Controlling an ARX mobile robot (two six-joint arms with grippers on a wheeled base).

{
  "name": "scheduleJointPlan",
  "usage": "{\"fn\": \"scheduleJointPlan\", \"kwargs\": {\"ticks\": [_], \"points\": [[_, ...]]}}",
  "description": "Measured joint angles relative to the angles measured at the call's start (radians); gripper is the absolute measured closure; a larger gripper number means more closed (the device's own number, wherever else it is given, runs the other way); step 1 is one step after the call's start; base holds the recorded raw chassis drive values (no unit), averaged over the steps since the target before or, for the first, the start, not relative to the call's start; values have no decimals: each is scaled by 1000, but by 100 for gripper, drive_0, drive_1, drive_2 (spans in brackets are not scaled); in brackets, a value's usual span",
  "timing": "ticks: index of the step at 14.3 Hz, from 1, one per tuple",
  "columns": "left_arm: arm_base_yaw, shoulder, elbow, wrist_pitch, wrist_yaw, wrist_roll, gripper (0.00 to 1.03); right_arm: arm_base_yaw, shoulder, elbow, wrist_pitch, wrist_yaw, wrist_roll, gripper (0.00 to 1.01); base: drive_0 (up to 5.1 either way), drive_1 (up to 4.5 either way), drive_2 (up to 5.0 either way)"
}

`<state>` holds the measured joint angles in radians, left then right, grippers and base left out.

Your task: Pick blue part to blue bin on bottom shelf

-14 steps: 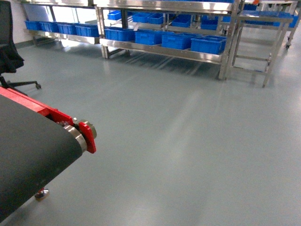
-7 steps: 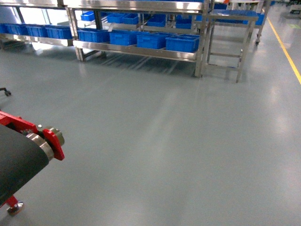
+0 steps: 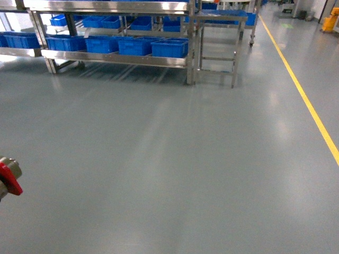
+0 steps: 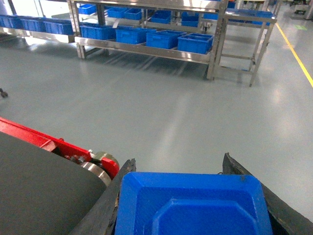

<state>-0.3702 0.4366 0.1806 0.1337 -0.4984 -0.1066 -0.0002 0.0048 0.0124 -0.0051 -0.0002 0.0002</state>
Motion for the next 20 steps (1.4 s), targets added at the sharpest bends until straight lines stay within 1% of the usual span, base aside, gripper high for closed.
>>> {"fn": "scheduleJointPlan", "kwargs": {"ticks": [9, 12, 20], "points": [[0, 0, 0, 0, 0, 0, 59, 0, 0, 0, 0, 0, 0, 3, -146, -146, -146], [-1, 0, 0, 0, 1, 0, 59, 0, 0, 0, 0, 0, 0, 3, 0, 0, 0], [-1, -1, 0, -3, 1, 0, 59, 0, 0, 0, 0, 0, 0, 3, -1, 419, -421]]}}
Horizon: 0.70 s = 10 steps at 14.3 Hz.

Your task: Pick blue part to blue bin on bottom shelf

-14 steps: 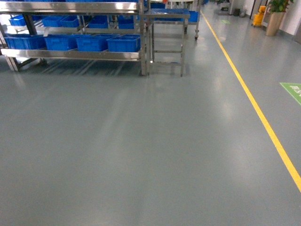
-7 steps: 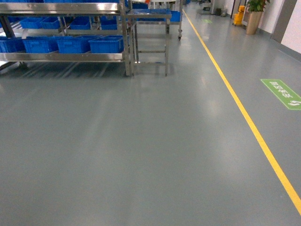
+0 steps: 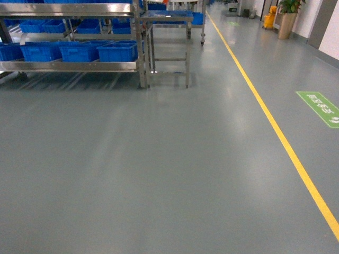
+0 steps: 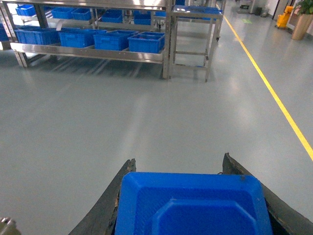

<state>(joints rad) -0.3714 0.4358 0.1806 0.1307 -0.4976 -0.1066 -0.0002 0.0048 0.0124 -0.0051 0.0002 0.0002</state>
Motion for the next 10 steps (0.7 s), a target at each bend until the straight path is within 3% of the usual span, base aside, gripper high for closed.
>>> {"fn": "scheduleJointPlan", "kwargs": {"ticks": [10], "points": [[0, 1, -2, -1, -1, 0, 59, 0, 0, 0, 0, 0, 0, 3, 2, 435, -431]]}}
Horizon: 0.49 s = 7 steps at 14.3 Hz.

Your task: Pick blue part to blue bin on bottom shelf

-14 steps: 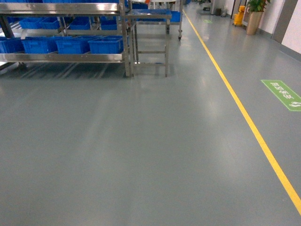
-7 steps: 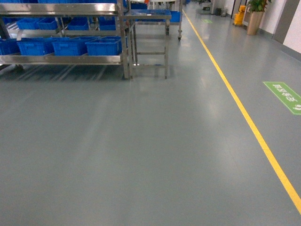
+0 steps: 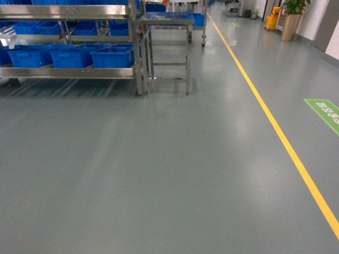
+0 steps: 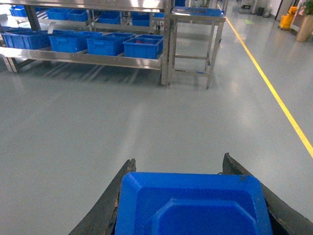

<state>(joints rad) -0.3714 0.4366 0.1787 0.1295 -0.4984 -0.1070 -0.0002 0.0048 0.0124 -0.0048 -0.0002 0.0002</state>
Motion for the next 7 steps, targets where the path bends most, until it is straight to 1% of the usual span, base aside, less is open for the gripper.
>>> {"fn": "scheduleJointPlan", "kwargs": {"ticks": [7], "points": [[1, -2, 0, 7, 0, -1, 59, 0, 0, 0, -3, 0, 0, 3, 1, 433, -431]]}}
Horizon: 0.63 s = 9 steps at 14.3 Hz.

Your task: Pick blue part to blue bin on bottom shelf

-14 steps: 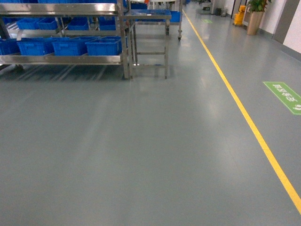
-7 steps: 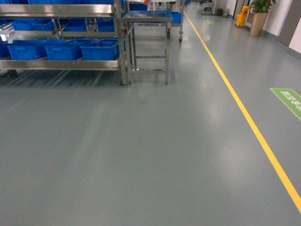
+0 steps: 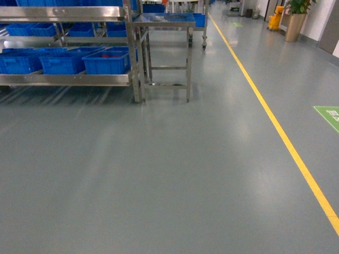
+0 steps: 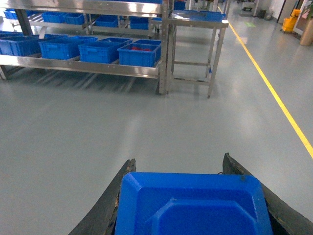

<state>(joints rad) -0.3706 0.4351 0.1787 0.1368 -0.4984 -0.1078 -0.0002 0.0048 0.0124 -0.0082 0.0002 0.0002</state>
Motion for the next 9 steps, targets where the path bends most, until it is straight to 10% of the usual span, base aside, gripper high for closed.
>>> {"fn": "scheduleJointPlan", "kwargs": {"ticks": [9], "points": [[0, 2, 0, -2, 0, -1, 59, 0, 0, 0, 5, 0, 0, 3, 1, 433, -431]]}}
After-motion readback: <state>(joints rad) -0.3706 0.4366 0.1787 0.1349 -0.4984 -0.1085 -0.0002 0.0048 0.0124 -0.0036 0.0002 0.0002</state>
